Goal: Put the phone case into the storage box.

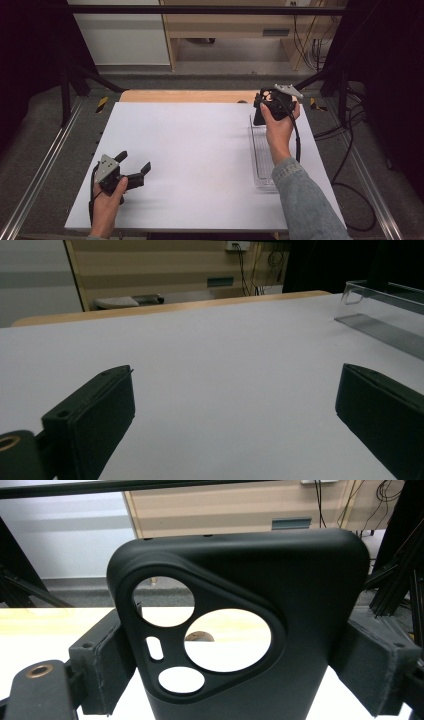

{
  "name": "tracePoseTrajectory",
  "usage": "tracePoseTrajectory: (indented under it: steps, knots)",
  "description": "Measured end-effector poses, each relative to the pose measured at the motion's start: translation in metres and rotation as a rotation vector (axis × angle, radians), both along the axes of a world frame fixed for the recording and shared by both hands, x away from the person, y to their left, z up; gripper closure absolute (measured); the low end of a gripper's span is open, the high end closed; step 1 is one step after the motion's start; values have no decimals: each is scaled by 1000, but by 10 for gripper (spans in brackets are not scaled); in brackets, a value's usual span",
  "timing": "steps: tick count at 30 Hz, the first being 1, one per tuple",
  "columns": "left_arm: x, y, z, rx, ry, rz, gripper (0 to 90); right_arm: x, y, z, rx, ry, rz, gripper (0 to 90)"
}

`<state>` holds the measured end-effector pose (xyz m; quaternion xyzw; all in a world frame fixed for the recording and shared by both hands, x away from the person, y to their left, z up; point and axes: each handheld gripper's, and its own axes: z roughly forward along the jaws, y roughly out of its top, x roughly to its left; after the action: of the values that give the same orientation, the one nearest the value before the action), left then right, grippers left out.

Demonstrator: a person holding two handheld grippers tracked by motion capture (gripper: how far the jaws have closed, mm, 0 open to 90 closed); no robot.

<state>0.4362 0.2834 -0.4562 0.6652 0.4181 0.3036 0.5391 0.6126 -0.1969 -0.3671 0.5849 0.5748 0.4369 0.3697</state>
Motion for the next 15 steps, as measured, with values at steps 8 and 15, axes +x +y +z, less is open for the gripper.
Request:
tracePoseTrajectory:
  steps: [8,15]
  knots:
    - [0,3,1,-9,-36,-31,22,1,-2,-5,-2,13,-3,133]
    - [0,2,2,-8,-41,-39,17,5,-2,-9,2,24,-8,132]
